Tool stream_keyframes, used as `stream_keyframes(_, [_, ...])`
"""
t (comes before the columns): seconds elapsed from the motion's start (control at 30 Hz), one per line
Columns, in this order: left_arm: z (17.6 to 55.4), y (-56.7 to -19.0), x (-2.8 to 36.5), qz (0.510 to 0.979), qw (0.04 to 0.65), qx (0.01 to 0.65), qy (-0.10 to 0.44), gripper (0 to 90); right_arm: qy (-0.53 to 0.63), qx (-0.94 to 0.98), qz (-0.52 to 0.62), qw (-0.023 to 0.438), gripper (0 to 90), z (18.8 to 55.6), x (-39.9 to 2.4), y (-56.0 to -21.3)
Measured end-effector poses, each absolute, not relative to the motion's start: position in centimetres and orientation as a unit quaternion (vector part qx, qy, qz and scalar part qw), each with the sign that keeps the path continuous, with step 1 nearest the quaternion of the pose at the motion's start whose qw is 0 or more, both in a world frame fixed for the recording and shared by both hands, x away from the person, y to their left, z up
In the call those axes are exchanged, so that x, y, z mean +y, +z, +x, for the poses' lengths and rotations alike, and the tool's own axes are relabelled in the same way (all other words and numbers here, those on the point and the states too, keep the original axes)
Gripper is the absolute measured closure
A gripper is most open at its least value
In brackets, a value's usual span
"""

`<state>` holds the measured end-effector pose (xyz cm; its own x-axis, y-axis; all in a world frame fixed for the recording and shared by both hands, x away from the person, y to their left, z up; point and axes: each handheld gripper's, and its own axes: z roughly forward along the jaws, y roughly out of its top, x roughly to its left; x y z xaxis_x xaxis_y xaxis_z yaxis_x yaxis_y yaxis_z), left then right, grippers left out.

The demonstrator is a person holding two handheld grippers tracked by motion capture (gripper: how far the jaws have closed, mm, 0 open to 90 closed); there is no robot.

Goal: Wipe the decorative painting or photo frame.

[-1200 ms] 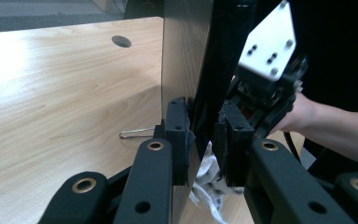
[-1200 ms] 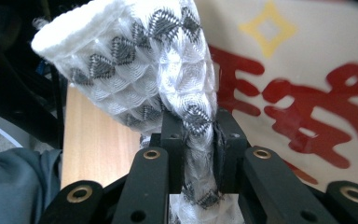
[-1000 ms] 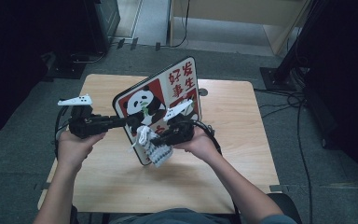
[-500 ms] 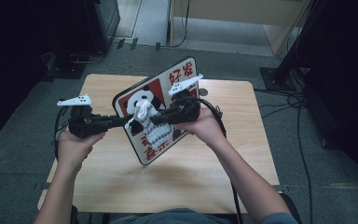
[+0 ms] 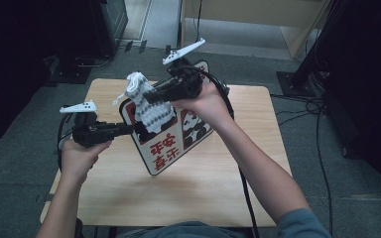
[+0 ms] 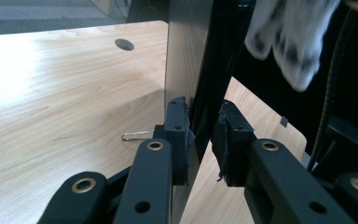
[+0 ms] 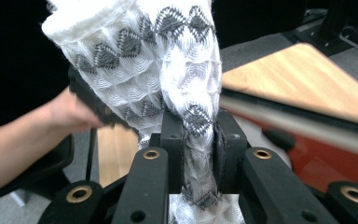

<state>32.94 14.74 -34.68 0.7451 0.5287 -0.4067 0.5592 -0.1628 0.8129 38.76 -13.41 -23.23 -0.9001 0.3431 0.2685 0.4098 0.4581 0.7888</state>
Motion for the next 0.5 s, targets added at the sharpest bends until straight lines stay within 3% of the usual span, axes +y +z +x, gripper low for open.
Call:
stream_keyframes(0.23, [32.9,-34.7,14.7,0.762,0.542,0.354,-0.007,77.2,-0.468,-0.854,-0.227,0.026,77.7,39.9,-10.9,-21.4])
stream_keyframes(0.5, [33.0,-34.8,14.8,0.760,0.546,0.353,-0.004,77.2,-0.449,-0.859,-0.244,0.031,77.6,41.5,-8.4,-22.3])
